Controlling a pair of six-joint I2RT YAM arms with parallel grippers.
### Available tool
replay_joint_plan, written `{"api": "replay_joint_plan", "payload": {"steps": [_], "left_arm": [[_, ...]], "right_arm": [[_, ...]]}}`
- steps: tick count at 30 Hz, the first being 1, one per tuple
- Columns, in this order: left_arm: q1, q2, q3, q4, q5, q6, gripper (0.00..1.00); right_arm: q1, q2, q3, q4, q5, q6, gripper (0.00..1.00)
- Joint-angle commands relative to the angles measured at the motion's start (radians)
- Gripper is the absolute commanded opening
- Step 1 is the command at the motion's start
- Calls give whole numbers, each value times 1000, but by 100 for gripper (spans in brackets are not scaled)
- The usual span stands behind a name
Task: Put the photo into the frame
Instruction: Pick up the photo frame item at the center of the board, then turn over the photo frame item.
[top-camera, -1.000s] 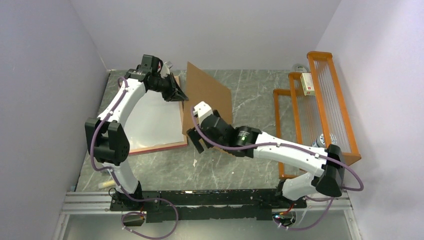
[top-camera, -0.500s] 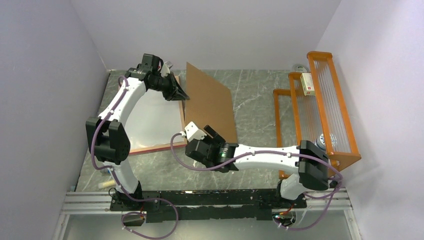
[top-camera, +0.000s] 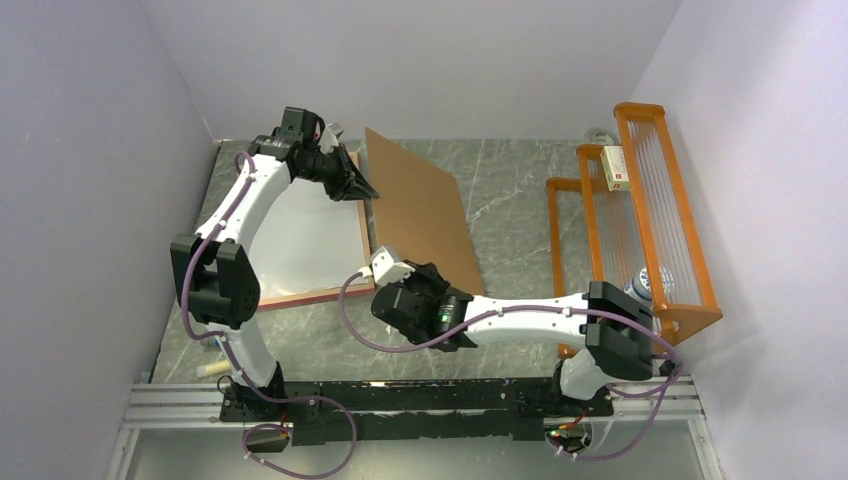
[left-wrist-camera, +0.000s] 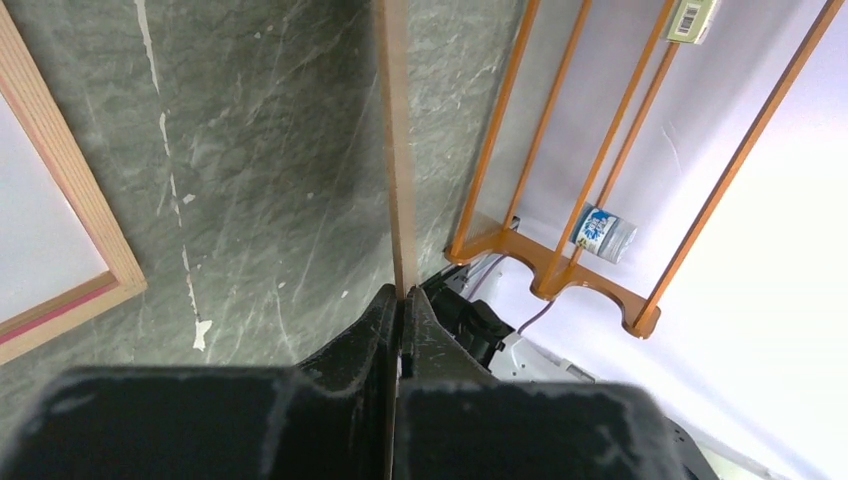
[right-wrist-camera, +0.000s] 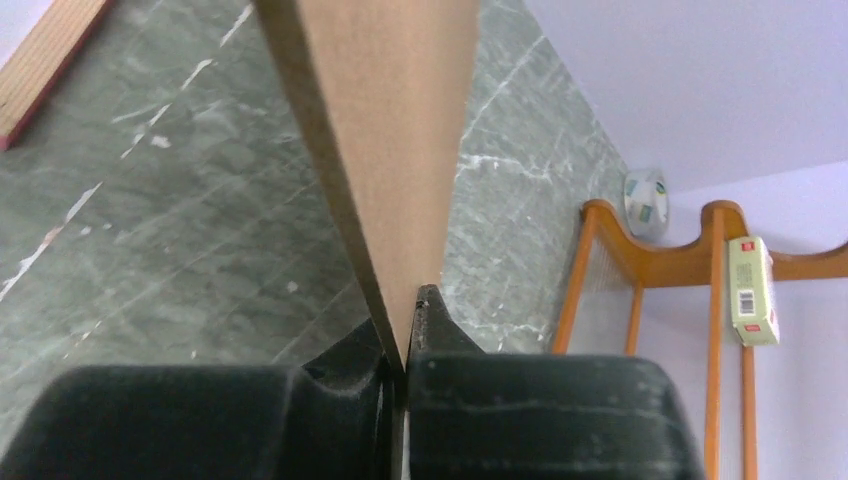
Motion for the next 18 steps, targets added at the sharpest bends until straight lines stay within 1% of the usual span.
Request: {"api": "replay_joint_plan", "payload": {"steps": [1, 2, 3, 6, 8, 11, 12, 16, 18], "left_arm": [[9, -57, 33, 41, 40, -13, 13], [10, -57, 41, 41, 37, -10, 23], [12, -55, 53, 37, 31, -4, 35], [18, -42, 118, -1, 0, 38, 66], [24, -27, 202, -81, -62, 93, 80], [41, -36, 291, -140, -167, 155, 91], [50, -46, 308, -149, -198, 167, 94], [94, -107, 345, -158, -320, 197, 94], [109, -145, 338, -150, -363, 203, 94]], "right_arm": [[1, -29, 10, 93, 44, -27, 0], [1, -36, 10, 97, 44, -29, 0], [0, -45, 9, 104, 45, -35, 0], [-2, -81, 3, 136, 42, -51, 0], [-8, -116, -9, 168, 23, -57, 0], [-37, -158, -19, 206, -13, -44, 0], [-48, -171, -20, 216, -23, -37, 0], [-99, -228, -18, 263, -71, -14, 0], [-132, -267, 2, 255, -119, 28, 0]]}}
